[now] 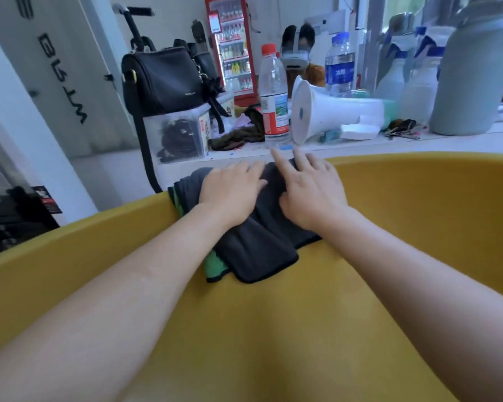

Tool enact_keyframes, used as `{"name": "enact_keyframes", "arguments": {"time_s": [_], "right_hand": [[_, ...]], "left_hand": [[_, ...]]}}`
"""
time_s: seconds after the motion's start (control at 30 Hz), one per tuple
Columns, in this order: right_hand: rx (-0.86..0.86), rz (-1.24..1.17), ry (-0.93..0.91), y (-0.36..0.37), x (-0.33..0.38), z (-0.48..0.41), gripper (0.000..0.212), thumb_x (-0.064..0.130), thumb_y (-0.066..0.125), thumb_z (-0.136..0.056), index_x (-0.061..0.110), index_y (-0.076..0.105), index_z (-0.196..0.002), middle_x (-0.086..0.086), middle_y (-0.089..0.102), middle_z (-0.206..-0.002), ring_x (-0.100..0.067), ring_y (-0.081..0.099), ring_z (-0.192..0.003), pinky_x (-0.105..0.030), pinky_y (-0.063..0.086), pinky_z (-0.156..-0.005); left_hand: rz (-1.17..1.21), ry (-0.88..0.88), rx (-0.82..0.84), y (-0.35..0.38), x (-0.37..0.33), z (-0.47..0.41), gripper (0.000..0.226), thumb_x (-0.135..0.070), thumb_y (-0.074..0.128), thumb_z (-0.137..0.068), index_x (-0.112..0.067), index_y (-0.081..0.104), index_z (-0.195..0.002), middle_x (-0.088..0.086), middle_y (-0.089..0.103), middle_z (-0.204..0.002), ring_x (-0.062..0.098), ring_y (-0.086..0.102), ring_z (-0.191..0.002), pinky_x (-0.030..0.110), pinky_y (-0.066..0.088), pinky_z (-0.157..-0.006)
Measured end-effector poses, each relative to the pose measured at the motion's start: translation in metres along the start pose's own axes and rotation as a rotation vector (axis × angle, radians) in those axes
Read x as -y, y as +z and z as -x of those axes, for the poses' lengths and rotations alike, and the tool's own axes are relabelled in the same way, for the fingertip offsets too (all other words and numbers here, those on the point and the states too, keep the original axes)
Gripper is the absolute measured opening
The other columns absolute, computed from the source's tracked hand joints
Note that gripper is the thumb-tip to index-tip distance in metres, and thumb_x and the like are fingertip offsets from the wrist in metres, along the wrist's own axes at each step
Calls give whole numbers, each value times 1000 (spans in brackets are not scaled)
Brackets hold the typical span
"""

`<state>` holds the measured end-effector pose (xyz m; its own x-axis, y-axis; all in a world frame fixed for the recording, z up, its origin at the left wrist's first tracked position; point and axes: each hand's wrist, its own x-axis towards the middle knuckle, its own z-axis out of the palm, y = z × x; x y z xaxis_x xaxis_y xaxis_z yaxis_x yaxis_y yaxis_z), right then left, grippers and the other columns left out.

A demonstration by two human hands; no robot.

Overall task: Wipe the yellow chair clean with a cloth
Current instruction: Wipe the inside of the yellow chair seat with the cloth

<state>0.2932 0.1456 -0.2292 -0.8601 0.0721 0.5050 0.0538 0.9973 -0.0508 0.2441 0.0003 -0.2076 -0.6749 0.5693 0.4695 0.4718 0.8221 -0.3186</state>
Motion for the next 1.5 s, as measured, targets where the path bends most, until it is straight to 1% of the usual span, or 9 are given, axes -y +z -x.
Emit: {"name": "enact_keyframes", "arguments": {"time_s": [0.2,0.43,0.57,0.73,0.87,1.03,1.13,1.23,1.5], "right_hand": [[19,-70,58,1,-1,1,73,25,51,-84,35,20,-149,-5,34,-151,-29,21,-142,-45,35,-102],[-22,-8,84,5,-2,0,64,35,46,-89,31,25,-149,-4,31,-154,-26,20,-144,-46,30,-104],[11,-9,88,1,-2,0,61,32,44,-90,29,27,-148,-4,30,-155,-22,20,-145,-46,25,-105],[156,-148,152,-14,28,2,70,35,43,-90,28,11,-153,-7,12,-161,-28,5,-149,-54,20,-113],[122,-672,-162,-33,88,23,93,34,62,-88,39,-4,-152,-2,0,-163,-22,3,-150,-48,23,-116],[-211,-799,-150,-42,109,3,76,9,61,-82,38,30,-146,-6,52,-133,-31,54,-116,-41,47,-91],[-343,-818,28,-37,94,-15,54,1,49,-83,25,48,-132,-11,51,-119,-33,52,-103,-36,42,-84],[-128,-540,179,-13,101,-32,34,30,44,-91,25,54,-124,-12,54,-126,-31,45,-121,-41,35,-100],[-91,-526,-260,10,258,-8,28,37,42,-93,29,55,-117,0,61,-118,-25,52,-115,-43,25,-98]], "left_hand": [[93,-224,154,-8,51,22,29,-41,22,-100,-22,43,-94,9,61,-111,34,56,-101,39,38,-74],[-16,-17,81,-1,20,13,47,-42,31,-99,-30,25,-144,0,55,-130,26,50,-118,45,37,-95],[-107,-310,215,-8,95,74,42,-51,26,-97,-43,27,-138,-3,48,-138,29,39,-127,63,26,-101],[55,-284,207,-26,120,86,31,-32,41,-98,-32,52,-126,8,65,-115,34,56,-104,37,47,-79],[469,-214,-39,-50,93,56,25,-12,54,-89,-26,69,-103,-4,71,-97,20,62,-95,31,48,-81],[1293,-286,-44,-79,79,53,21,-10,66,-86,-20,64,-104,4,71,-97,13,66,-88,25,53,-76],[867,-449,97,-74,128,82,35,-27,67,-86,-27,57,-119,-1,66,-112,14,62,-99,30,50,-83],[269,-455,320,-59,161,126,38,-35,55,-92,-36,52,-131,-2,59,-131,21,53,-119,31,42,-97],[439,-531,194,-40,184,138,21,-9,51,-90,-21,66,-97,5,70,-105,25,61,-104,37,47,-91]]}}
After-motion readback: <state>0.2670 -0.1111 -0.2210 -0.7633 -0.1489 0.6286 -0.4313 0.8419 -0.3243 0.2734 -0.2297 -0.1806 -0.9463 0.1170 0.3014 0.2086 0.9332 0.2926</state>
